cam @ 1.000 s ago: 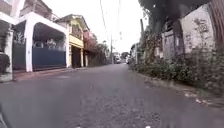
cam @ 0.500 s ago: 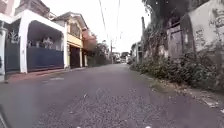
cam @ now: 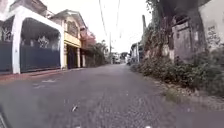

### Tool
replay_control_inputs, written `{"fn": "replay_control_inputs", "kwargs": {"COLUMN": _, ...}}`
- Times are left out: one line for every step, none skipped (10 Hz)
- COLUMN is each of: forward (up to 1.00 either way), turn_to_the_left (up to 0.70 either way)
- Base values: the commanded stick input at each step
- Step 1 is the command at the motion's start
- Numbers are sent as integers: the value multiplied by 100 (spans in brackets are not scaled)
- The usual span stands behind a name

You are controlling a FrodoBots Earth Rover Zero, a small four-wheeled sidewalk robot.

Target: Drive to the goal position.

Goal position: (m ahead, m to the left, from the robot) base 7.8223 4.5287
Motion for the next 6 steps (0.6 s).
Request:
{"fn": "replay_control_inputs", "kwargs": {"forward": 100, "turn_to_the_left": -2}}
{"fn": "replay_control_inputs", "kwargs": {"forward": 100, "turn_to_the_left": -2}}
{"fn": "replay_control_inputs", "kwargs": {"forward": 100, "turn_to_the_left": -2}}
{"fn": "replay_control_inputs", "kwargs": {"forward": 100, "turn_to_the_left": -2}}
{"fn": "replay_control_inputs", "kwargs": {"forward": 100, "turn_to_the_left": -2}}
{"fn": "replay_control_inputs", "kwargs": {"forward": 100, "turn_to_the_left": -2}}
